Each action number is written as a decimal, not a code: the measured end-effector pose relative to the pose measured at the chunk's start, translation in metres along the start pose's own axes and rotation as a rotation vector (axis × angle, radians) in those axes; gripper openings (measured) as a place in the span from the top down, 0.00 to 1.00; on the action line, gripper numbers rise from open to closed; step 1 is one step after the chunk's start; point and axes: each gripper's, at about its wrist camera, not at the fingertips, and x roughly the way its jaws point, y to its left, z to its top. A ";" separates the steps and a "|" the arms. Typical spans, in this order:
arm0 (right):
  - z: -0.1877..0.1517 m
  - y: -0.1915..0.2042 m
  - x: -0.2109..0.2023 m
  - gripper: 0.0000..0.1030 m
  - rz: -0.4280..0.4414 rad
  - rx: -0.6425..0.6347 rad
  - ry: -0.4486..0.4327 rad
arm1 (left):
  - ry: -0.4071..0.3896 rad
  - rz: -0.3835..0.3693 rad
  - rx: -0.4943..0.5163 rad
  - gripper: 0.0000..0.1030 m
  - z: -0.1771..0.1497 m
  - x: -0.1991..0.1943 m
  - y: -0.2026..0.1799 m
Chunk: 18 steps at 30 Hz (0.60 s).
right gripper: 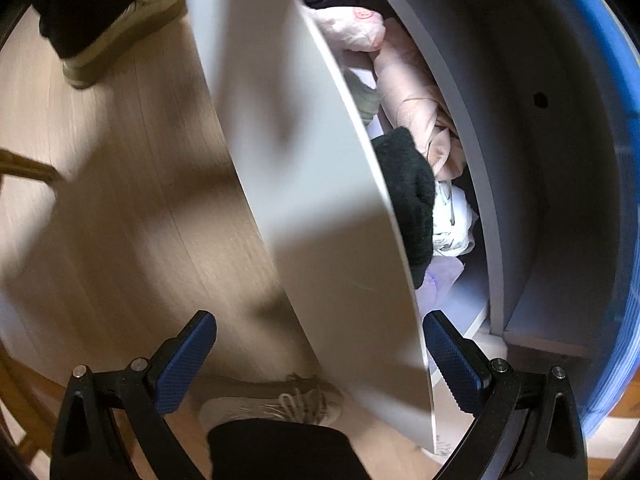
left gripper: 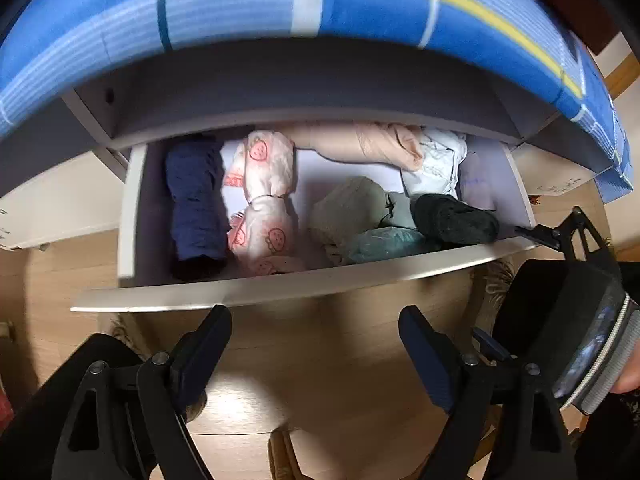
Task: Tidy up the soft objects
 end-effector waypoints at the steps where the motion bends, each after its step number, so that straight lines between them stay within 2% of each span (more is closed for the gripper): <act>1: -0.001 0.000 -0.001 0.00 0.008 0.011 -0.004 | 0.018 -0.018 0.002 0.07 0.001 0.006 0.001; 6: -0.003 0.000 -0.007 0.00 0.031 0.053 -0.010 | 0.035 -0.018 0.024 0.05 0.000 0.016 -0.002; 8: -0.002 -0.003 -0.012 0.00 0.048 0.071 -0.012 | 0.026 -0.069 0.031 0.05 -0.002 0.008 -0.005; 10: 0.000 -0.004 -0.018 0.00 0.059 0.080 -0.012 | -0.016 -0.115 0.054 0.05 -0.005 -0.009 -0.013; 13: -0.001 0.000 -0.020 0.00 0.062 0.073 -0.010 | -0.139 -0.085 0.107 0.04 -0.003 -0.033 -0.023; 14: -0.002 0.001 -0.020 0.00 0.063 0.071 -0.011 | -0.156 -0.074 0.109 0.04 -0.001 -0.034 -0.024; 16: -0.001 0.002 -0.022 0.00 0.066 0.070 -0.009 | -0.160 -0.028 0.073 0.04 0.005 -0.026 -0.018; 18: -0.002 0.002 -0.023 0.00 0.074 0.084 -0.010 | -0.120 -0.003 0.015 0.04 0.008 -0.011 -0.007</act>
